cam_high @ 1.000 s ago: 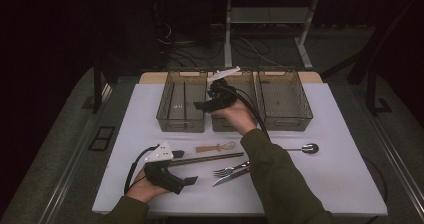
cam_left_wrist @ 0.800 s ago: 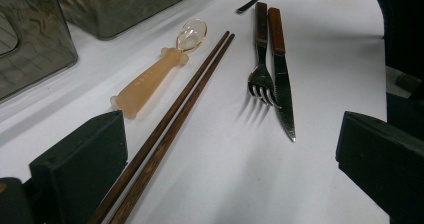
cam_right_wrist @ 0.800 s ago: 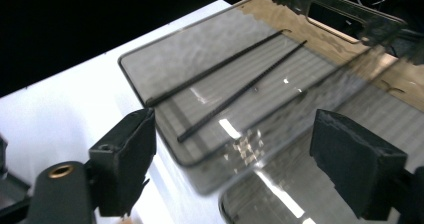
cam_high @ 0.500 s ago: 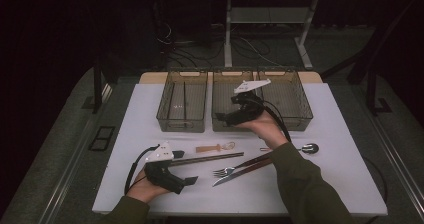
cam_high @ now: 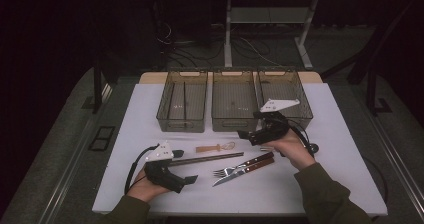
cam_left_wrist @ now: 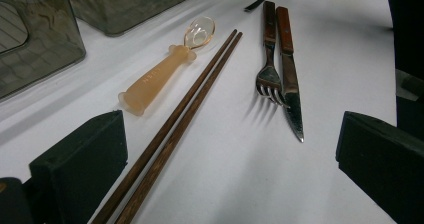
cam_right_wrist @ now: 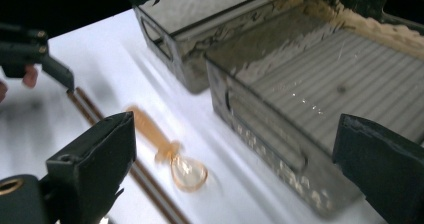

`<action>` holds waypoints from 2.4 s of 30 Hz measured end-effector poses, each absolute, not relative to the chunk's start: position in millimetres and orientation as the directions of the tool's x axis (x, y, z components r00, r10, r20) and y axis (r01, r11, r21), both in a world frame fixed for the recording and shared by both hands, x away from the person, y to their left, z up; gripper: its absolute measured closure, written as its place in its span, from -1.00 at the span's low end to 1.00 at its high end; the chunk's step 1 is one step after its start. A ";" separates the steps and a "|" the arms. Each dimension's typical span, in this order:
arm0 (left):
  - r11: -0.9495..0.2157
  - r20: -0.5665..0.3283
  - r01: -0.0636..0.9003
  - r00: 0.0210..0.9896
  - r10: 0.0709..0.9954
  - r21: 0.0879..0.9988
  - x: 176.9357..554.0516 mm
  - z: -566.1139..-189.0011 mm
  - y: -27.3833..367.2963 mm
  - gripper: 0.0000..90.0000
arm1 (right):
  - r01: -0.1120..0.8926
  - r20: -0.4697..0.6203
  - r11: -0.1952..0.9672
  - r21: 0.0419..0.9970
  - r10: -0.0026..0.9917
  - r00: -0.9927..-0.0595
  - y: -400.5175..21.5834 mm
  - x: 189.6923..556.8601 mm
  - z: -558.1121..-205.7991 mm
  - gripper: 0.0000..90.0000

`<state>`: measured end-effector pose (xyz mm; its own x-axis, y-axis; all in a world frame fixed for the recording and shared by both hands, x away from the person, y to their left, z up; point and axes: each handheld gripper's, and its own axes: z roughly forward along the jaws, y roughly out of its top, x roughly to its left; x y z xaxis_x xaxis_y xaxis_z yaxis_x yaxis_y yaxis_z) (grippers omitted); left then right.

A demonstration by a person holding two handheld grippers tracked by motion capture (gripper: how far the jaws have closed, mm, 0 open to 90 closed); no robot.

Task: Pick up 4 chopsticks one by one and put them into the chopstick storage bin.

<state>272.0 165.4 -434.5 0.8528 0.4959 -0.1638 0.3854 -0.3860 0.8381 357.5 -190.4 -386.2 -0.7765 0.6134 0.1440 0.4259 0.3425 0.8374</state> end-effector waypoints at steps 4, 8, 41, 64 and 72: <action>-0.386 -0.161 0.384 0.852 0.498 0.838 272.8 -434.5 165.3 -1.00 | 0.435 0.146 0.325 0.840 0.636 -0.758 -203.8 343.0 -394.4 -0.91; -0.386 -0.160 0.384 0.852 0.499 0.839 272.6 -434.8 165.1 -1.00 | 0.444 0.142 0.324 0.835 0.652 -0.744 -218.4 328.7 -403.6 -0.91; -0.420 -0.115 0.369 0.848 0.518 0.829 286.7 -428.7 176.4 -0.68 | 0.459 0.110 0.318 0.830 0.713 -0.692 -288.4 251.0 -441.6 -0.91; -0.492 -0.117 0.385 0.864 0.489 0.781 309.9 -434.6 192.4 0.71 | 0.461 0.101 0.355 0.813 0.693 -0.714 -285.2 254.2 -441.0 -0.91; -0.529 -0.123 0.381 0.881 0.458 0.758 310.6 -439.6 188.5 0.80 | 0.461 0.105 0.356 0.813 0.689 -0.717 -285.2 254.3 -440.9 -0.91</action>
